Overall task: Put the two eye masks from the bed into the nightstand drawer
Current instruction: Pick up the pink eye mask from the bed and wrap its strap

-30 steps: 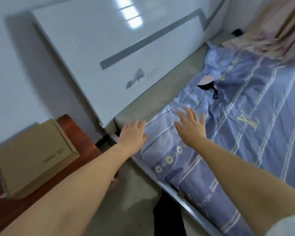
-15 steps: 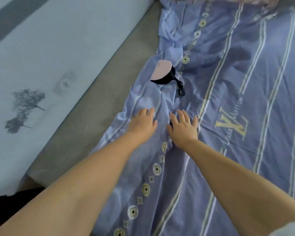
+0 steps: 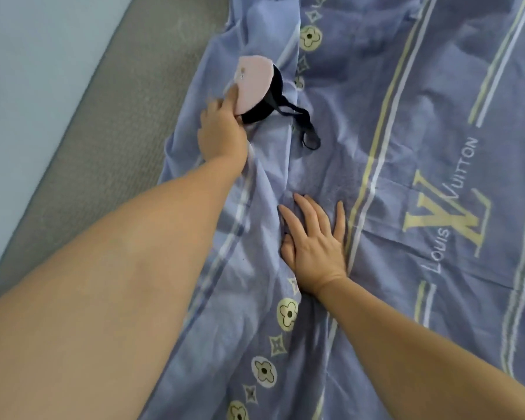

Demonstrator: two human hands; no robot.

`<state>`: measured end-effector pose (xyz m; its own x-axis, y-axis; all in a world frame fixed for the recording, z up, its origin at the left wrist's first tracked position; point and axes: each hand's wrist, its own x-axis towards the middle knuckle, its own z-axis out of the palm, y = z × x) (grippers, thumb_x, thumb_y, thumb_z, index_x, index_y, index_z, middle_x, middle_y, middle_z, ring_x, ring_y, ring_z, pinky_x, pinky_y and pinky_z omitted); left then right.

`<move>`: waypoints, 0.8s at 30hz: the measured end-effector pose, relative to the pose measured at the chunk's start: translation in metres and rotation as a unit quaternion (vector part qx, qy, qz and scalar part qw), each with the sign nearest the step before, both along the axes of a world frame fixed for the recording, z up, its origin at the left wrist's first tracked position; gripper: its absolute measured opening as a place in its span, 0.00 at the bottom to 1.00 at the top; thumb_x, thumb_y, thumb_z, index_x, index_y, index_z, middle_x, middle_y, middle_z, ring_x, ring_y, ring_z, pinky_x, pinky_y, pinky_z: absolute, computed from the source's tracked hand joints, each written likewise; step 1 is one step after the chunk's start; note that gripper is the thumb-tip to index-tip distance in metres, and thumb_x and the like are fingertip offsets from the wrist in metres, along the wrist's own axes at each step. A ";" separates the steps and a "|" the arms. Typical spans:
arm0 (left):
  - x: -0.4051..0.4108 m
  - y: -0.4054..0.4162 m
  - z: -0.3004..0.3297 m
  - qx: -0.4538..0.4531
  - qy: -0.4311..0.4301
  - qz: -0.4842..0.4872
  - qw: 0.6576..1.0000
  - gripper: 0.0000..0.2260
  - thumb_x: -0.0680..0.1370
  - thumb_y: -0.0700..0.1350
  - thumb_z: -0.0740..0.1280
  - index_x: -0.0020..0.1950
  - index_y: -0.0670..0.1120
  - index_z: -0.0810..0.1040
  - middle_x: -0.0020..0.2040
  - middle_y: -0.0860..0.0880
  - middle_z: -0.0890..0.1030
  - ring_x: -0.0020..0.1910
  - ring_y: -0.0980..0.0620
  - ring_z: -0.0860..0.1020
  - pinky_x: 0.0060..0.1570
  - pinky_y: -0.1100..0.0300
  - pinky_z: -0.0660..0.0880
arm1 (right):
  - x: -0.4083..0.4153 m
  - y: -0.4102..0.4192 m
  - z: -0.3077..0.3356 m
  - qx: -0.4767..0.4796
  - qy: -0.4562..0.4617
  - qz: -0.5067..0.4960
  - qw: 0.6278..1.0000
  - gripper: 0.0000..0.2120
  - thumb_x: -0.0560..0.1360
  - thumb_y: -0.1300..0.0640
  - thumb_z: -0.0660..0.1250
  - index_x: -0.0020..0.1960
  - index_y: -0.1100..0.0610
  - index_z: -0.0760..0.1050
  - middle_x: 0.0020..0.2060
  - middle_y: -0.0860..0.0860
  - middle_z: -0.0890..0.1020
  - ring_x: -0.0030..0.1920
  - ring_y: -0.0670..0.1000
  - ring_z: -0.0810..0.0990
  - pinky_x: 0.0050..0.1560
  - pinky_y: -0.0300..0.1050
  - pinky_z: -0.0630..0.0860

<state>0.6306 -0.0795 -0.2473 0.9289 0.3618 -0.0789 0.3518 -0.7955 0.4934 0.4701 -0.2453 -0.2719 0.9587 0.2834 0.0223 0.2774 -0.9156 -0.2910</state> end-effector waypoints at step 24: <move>-0.458 0.044 0.307 -0.030 -0.152 -0.136 0.979 0.26 0.74 0.32 0.61 0.72 0.43 0.65 0.74 0.41 0.63 0.72 0.44 0.64 0.69 0.48 0.66 | -0.202 0.039 0.334 0.361 0.342 0.044 0.867 0.11 0.74 0.50 0.65 0.51 0.56 0.78 0.47 0.56 0.83 0.48 0.59 0.81 0.48 0.50 0.79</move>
<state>0.1721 -0.0356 0.0594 0.9741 0.1008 0.2022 -0.0392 -0.8059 0.5908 0.2685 -0.2063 0.0617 0.7932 0.5048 -0.3405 -0.1258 -0.4113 -0.9028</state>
